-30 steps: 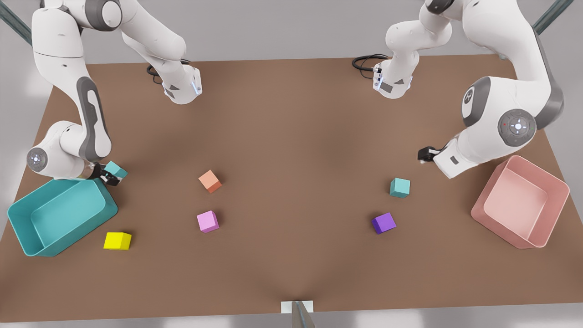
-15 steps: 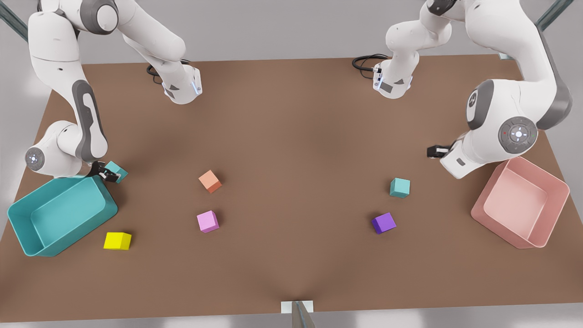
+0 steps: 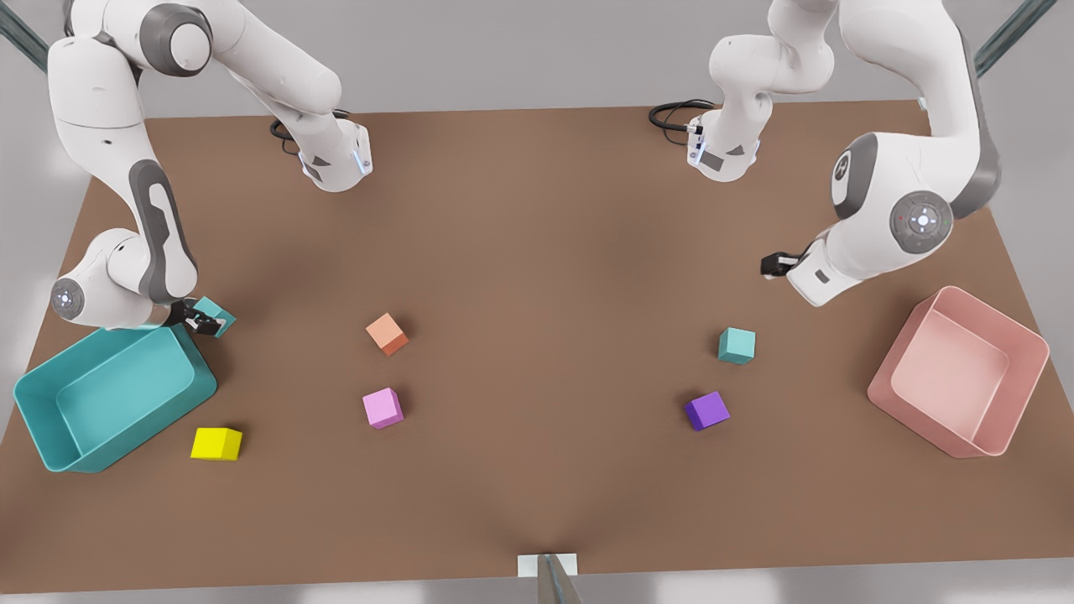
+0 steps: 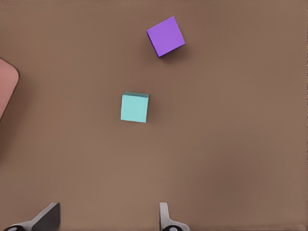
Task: Stack the two blue cubes on top of each other
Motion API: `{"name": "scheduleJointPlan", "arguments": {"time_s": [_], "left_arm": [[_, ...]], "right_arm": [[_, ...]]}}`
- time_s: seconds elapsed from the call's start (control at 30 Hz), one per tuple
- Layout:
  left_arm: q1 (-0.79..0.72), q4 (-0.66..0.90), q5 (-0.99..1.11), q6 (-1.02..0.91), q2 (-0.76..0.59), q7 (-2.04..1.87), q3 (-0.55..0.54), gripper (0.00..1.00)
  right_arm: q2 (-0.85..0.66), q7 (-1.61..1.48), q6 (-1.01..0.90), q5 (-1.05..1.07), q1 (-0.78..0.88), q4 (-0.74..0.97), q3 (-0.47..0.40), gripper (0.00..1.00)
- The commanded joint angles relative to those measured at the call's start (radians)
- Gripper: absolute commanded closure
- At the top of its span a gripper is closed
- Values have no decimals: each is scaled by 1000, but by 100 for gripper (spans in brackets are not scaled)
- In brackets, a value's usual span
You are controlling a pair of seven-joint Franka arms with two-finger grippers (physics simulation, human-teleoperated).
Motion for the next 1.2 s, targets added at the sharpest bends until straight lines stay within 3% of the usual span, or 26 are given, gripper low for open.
{"name": "scheduleJointPlan", "arguments": {"time_s": [0.0,1.17], "left_arm": [[27,1,-2,7,1,26,0,0],[28,1,-4,-22,6,27,0,0]], "right_arm": [[1,-33,2,1,-1,0,0,0],[30,-36,9,1,-21,27,2,0]]}}
